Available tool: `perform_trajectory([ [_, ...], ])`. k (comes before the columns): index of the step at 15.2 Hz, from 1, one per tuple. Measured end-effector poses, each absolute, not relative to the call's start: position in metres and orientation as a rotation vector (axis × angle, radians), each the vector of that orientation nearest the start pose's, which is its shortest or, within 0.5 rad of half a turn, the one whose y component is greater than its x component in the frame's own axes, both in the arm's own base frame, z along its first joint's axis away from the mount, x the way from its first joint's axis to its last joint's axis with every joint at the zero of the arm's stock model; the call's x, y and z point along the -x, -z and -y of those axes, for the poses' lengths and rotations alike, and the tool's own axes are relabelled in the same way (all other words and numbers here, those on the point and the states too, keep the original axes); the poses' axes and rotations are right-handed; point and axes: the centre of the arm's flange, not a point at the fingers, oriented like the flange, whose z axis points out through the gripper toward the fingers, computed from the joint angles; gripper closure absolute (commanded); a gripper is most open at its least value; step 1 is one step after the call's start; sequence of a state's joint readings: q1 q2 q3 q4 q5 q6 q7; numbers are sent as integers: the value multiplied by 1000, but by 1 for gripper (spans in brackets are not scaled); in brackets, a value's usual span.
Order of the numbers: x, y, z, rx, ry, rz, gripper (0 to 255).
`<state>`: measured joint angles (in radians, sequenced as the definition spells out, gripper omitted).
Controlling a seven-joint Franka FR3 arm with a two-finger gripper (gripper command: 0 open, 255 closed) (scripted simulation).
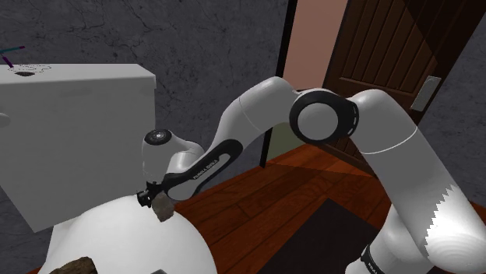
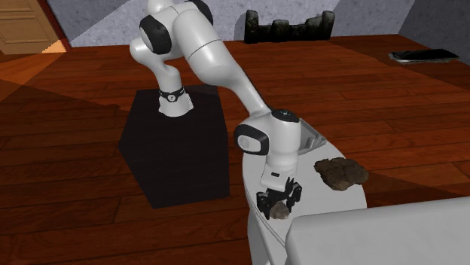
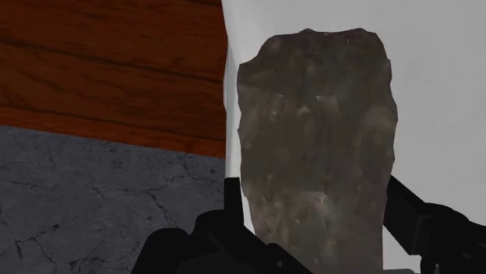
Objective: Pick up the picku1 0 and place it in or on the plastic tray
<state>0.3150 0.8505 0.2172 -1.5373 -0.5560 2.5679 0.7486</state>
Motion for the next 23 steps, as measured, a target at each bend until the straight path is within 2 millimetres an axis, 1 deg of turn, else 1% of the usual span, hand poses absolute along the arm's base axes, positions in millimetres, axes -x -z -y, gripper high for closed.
perform_trajectory([
  [23, -631, -299, -349, 3130, 451, 207, 255],
])
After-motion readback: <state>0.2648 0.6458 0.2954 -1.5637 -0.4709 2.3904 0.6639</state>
